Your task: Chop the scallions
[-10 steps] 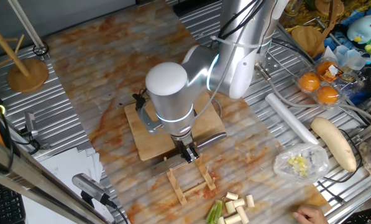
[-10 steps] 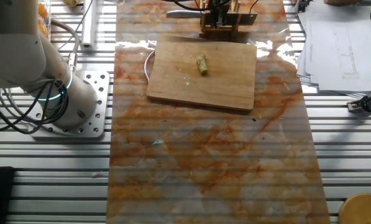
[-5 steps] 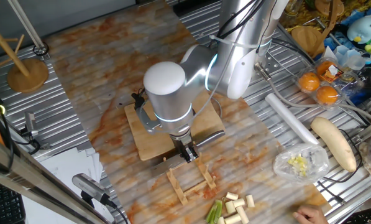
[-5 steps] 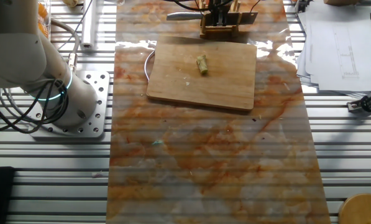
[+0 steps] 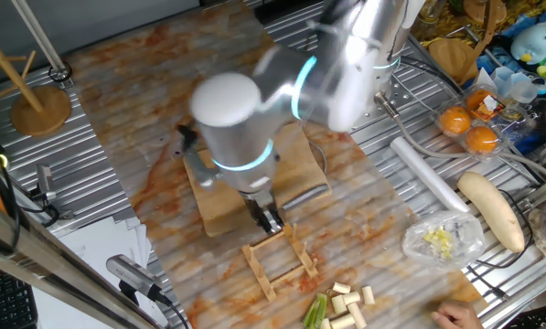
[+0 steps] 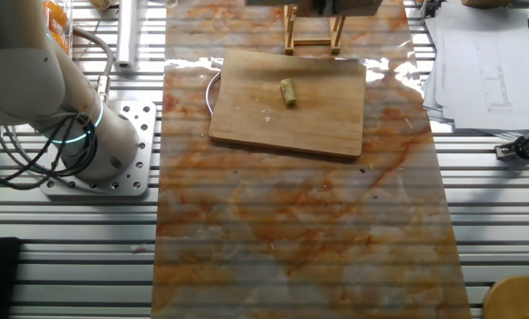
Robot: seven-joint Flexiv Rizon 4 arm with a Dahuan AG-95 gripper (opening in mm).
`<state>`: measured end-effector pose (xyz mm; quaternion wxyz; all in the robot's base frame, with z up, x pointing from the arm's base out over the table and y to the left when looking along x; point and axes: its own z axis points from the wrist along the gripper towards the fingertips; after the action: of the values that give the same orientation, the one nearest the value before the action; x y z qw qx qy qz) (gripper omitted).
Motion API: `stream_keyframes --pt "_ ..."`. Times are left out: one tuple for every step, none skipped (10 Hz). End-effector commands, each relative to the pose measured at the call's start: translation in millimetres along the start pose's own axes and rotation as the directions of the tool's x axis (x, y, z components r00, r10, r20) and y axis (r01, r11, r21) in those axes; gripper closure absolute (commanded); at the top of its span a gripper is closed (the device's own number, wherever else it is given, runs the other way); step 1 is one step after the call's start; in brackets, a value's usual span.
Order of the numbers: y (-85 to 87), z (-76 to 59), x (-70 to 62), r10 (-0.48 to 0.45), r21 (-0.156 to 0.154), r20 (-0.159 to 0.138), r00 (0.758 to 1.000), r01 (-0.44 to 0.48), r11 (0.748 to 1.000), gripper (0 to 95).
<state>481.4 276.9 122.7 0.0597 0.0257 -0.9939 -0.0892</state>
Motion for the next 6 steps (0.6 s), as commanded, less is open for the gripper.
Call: stream_keyframes --pt "-3.7 -29.8 -11.8 -0.094 0.106 -0.039 0.995 0.098 0.989 95.0" --pt "-3.8 -30.3 -12.4 -0.108 0.132 -0.051 0.993 0.114 0.985 95.0" --pt "-5.7 -28.4 -13.6 -0.106 0.131 -0.069 0.992 0.115 0.985 95.0" --pt "-5.7 -28.4 -13.7 -0.115 0.135 -0.073 0.991 0.124 0.983 95.0" --pt "-4.3 -29.8 -13.1 -0.123 0.136 -0.076 0.989 0.133 0.982 95.0" --pt "-2.9 -30.5 -13.7 -0.124 0.136 -0.078 0.989 0.133 0.982 95.0"
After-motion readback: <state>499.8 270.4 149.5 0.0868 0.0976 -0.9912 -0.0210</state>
